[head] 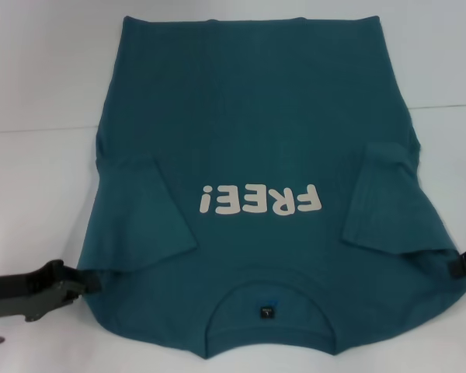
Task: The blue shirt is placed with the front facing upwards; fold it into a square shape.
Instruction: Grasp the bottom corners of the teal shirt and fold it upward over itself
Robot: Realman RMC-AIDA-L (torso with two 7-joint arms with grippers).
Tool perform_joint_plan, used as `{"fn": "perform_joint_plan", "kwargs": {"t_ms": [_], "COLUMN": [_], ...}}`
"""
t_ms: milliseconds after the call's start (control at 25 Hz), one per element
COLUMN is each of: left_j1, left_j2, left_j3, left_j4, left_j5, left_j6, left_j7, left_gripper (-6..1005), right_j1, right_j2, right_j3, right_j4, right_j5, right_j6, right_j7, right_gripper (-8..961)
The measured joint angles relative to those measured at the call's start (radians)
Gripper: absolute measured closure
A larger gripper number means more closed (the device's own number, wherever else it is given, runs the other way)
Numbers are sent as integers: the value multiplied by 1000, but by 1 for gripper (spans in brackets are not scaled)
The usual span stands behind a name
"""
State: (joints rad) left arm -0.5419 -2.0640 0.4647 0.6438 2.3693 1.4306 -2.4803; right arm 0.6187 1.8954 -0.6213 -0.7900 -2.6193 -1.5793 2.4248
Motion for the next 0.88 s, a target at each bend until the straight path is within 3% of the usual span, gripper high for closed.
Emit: {"fn": "perform_joint_plan", "kwargs": {"t_ms": [480, 880], "left_j1": [45, 112], "left_j2": [-7, -26], "left_j3": [11, 20], "left_j4": [72, 170], "left_j5": [67, 131], "left_j6": [134, 302], "left_j7": [10, 13], "left_gripper": [971, 971], "right_j1": [-23, -103], "right_j2": [-4, 14], "right_j3": [-3, -9], "right_j4": [-6, -98], "right_j5": [-5, -5], "right_j6": [-96, -216], "right_j7": [-38, -57], "right_gripper": [932, 932]}}
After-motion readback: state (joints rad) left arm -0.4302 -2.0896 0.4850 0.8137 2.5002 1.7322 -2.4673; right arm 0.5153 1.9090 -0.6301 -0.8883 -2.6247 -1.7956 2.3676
